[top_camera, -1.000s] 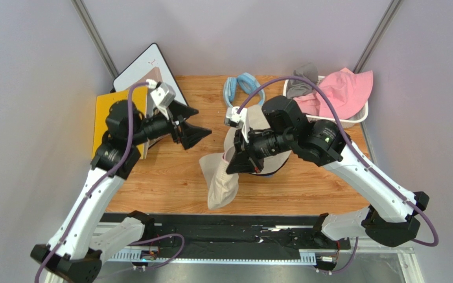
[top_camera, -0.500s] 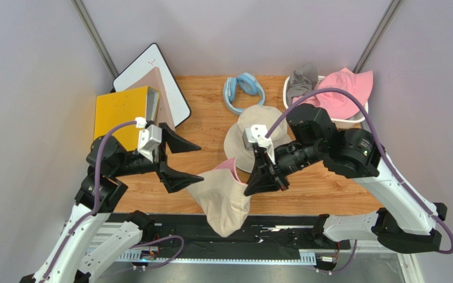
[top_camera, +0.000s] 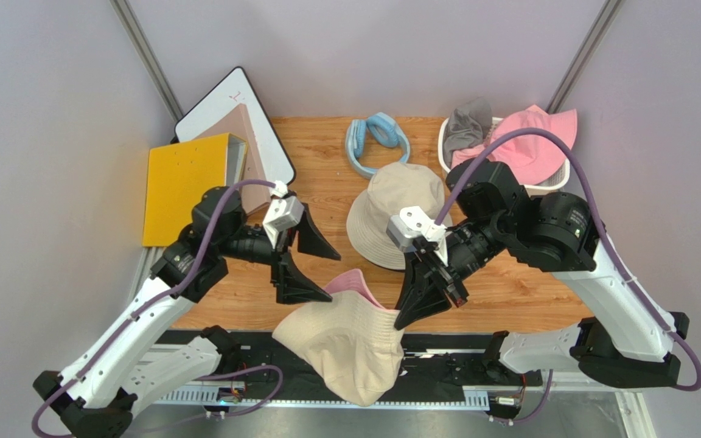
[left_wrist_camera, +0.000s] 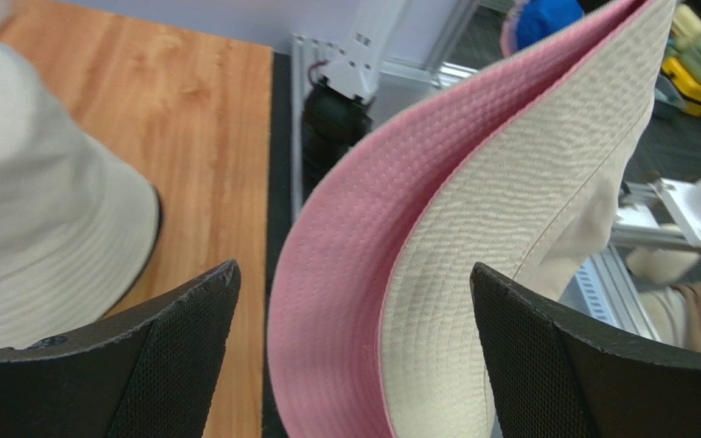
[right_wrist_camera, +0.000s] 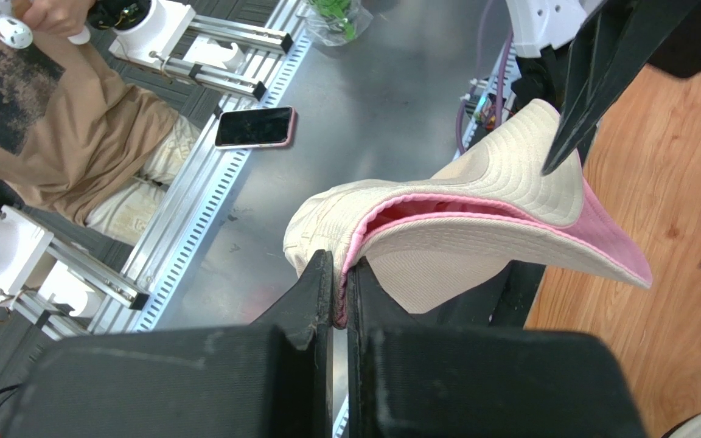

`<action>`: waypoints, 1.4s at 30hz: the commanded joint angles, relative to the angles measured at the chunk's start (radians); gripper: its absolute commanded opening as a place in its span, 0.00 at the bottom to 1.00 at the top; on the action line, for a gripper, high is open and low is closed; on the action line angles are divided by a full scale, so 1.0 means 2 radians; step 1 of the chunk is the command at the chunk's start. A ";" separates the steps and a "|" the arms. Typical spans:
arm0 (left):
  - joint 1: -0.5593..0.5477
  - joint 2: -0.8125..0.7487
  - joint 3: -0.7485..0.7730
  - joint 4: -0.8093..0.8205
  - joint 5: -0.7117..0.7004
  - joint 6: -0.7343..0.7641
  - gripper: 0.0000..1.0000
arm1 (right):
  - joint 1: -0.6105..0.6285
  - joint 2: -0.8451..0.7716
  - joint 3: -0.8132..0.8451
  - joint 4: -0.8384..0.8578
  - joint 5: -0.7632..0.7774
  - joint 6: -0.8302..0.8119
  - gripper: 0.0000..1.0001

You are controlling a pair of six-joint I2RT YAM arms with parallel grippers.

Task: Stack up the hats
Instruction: Stack the hat on the hat.

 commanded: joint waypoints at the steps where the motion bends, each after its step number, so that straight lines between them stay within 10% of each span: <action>1: -0.050 0.011 0.011 -0.008 0.029 0.027 0.99 | 0.002 -0.015 0.013 -0.012 -0.039 -0.026 0.00; 21: -0.080 -0.027 -0.012 0.032 0.073 -0.002 0.57 | 0.001 -0.022 -0.025 0.040 0.040 0.020 0.00; 30: -0.079 -0.034 -0.015 0.030 0.065 0.001 0.13 | 0.001 -0.033 -0.053 0.053 0.050 0.019 0.00; 42: -0.079 -0.035 -0.009 0.014 0.051 0.007 0.27 | 0.001 -0.092 -0.097 0.077 0.062 0.040 0.00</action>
